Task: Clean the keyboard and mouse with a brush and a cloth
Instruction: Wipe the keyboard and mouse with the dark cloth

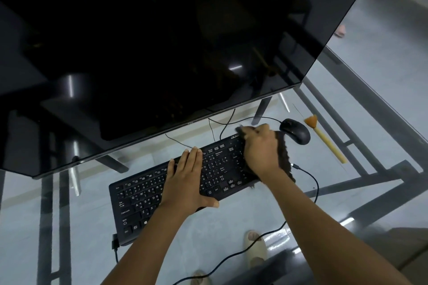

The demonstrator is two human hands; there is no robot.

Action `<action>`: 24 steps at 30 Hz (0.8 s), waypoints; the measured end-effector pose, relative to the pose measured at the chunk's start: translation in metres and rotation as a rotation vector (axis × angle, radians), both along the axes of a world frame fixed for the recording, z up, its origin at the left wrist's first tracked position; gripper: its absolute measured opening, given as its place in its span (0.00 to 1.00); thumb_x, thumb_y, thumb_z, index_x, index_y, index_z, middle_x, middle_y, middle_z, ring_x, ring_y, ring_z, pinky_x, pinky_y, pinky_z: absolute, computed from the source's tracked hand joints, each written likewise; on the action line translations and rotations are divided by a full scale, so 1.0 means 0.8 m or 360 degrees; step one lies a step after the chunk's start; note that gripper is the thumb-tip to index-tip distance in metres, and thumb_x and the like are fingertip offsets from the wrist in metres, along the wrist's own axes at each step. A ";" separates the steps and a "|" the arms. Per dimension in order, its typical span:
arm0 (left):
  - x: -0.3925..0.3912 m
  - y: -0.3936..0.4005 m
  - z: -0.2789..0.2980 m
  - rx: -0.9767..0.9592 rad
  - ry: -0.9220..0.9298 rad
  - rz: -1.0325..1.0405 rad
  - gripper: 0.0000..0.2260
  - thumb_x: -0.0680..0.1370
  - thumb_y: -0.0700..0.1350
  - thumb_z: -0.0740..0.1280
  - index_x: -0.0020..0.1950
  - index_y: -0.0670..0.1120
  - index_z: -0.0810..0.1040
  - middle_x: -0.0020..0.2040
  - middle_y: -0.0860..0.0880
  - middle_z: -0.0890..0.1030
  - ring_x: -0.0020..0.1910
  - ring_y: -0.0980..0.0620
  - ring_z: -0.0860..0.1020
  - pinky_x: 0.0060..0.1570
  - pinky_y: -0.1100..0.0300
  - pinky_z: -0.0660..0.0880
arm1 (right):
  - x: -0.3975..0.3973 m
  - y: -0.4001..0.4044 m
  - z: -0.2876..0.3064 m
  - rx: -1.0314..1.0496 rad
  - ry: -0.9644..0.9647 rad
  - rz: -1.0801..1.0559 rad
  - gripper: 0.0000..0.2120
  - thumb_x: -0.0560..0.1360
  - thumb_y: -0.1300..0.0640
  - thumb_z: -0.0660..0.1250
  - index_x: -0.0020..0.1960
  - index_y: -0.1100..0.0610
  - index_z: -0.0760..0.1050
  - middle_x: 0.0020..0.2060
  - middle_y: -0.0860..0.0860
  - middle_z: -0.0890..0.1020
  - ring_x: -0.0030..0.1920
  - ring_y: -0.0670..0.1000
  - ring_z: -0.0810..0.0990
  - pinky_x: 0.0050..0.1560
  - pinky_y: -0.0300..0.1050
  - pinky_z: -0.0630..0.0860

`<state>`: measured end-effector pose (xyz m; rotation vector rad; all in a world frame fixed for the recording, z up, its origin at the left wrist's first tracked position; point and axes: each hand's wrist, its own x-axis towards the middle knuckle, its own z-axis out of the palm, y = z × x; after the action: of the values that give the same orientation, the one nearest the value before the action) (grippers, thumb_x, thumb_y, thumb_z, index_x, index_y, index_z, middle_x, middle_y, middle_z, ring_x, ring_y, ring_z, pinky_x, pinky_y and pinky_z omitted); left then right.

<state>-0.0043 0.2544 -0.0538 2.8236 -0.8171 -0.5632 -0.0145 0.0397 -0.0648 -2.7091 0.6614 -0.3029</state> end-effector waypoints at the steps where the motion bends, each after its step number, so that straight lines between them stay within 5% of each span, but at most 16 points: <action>1: 0.000 0.000 -0.001 0.0004 -0.0013 0.0005 0.60 0.61 0.73 0.68 0.77 0.48 0.34 0.77 0.52 0.35 0.76 0.52 0.35 0.74 0.46 0.37 | -0.001 0.019 0.003 -0.0002 -0.0029 0.0181 0.17 0.77 0.62 0.64 0.64 0.52 0.77 0.47 0.56 0.74 0.47 0.56 0.71 0.48 0.52 0.74; 4: 0.002 0.000 0.000 0.0010 -0.0031 0.0005 0.61 0.61 0.74 0.67 0.77 0.48 0.35 0.78 0.52 0.36 0.76 0.52 0.36 0.74 0.46 0.38 | -0.012 0.030 -0.002 -0.0032 -0.0043 0.0694 0.16 0.77 0.57 0.63 0.65 0.49 0.76 0.45 0.52 0.73 0.43 0.51 0.70 0.46 0.46 0.72; 8: 0.000 0.000 0.000 0.0010 -0.0006 0.0007 0.61 0.61 0.74 0.67 0.77 0.49 0.34 0.77 0.52 0.35 0.76 0.52 0.35 0.74 0.47 0.38 | -0.021 -0.016 -0.011 0.0191 -0.0151 -0.0033 0.16 0.77 0.64 0.64 0.63 0.55 0.78 0.47 0.57 0.74 0.42 0.53 0.70 0.46 0.52 0.76; 13: 0.003 -0.001 -0.003 -0.0007 -0.0017 0.0015 0.61 0.60 0.73 0.68 0.77 0.49 0.34 0.77 0.52 0.35 0.76 0.52 0.35 0.74 0.47 0.38 | -0.075 -0.005 -0.011 0.0006 -0.0063 0.0764 0.18 0.76 0.63 0.62 0.65 0.53 0.76 0.45 0.53 0.75 0.42 0.53 0.72 0.43 0.45 0.71; 17: 0.001 -0.001 0.000 0.0001 0.0002 -0.0005 0.61 0.61 0.73 0.68 0.77 0.48 0.34 0.77 0.52 0.36 0.76 0.52 0.35 0.75 0.46 0.39 | -0.063 -0.016 -0.014 0.0290 -0.0183 -0.0023 0.17 0.77 0.66 0.63 0.65 0.56 0.76 0.48 0.58 0.75 0.45 0.54 0.71 0.46 0.51 0.74; 21: 0.002 0.001 0.000 -0.0003 -0.0011 -0.0011 0.60 0.61 0.72 0.69 0.77 0.48 0.35 0.78 0.52 0.36 0.76 0.52 0.36 0.74 0.46 0.39 | -0.097 0.019 -0.010 0.0044 -0.0097 0.0824 0.21 0.74 0.66 0.65 0.65 0.53 0.77 0.44 0.54 0.74 0.42 0.52 0.69 0.41 0.47 0.69; 24: 0.001 0.001 0.001 -0.0005 0.0014 -0.0013 0.61 0.61 0.72 0.69 0.77 0.48 0.35 0.78 0.52 0.36 0.76 0.52 0.36 0.74 0.47 0.38 | -0.094 -0.018 -0.018 0.0182 -0.0245 0.0404 0.19 0.74 0.69 0.65 0.63 0.57 0.77 0.45 0.56 0.75 0.42 0.54 0.75 0.42 0.52 0.79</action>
<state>-0.0037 0.2548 -0.0534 2.8142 -0.8280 -0.5747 -0.0900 0.0256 -0.0792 -2.5903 0.2782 -0.3913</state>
